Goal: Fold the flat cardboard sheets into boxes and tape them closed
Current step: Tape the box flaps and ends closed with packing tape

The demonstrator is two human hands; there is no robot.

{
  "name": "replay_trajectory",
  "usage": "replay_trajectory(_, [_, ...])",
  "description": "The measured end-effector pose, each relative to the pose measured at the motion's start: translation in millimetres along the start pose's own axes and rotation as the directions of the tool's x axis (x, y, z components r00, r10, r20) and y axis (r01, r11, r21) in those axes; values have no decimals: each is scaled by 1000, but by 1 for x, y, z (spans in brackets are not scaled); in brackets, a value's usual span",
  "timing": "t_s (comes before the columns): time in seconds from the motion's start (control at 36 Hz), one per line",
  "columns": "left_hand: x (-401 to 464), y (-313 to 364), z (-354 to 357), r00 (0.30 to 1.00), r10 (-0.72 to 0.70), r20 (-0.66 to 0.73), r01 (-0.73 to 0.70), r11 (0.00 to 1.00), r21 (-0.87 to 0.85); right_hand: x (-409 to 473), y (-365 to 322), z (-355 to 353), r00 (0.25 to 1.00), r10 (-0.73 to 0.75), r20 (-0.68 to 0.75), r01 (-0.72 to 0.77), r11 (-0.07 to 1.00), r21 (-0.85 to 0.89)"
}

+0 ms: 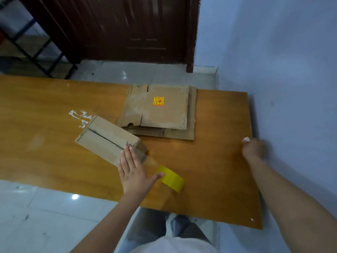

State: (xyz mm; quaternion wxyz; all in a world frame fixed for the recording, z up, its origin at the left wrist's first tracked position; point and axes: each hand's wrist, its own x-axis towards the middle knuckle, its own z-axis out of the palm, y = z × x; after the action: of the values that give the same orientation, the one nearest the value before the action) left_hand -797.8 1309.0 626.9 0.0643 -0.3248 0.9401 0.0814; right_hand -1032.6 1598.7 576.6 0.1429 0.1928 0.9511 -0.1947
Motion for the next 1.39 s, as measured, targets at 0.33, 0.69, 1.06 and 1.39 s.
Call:
replay_trajectory(0.33, [-3, 3, -6, 1000, -7, -18, 7, 1000, -12, -25, -5, 12, 968, -204, 148, 172, 964, 203])
replay_trajectory(0.69, [-5, 1, -4, 1000, 4, -30, -5, 1000, -30, -175, -114, 22, 78, -966, 247, 995, 90, 38])
replay_trajectory(1.06, [-1, -2, 4, 999, 12, -38, -15, 997, -69, -204, -149, 41, 166, -862, 478, 982, 102, -156])
replay_trajectory(1.39, [0, -3, 11, 997, 24, -69, -26, 999, -19, -205, -154, 28, 114, -876, 469, 984, 34, -176])
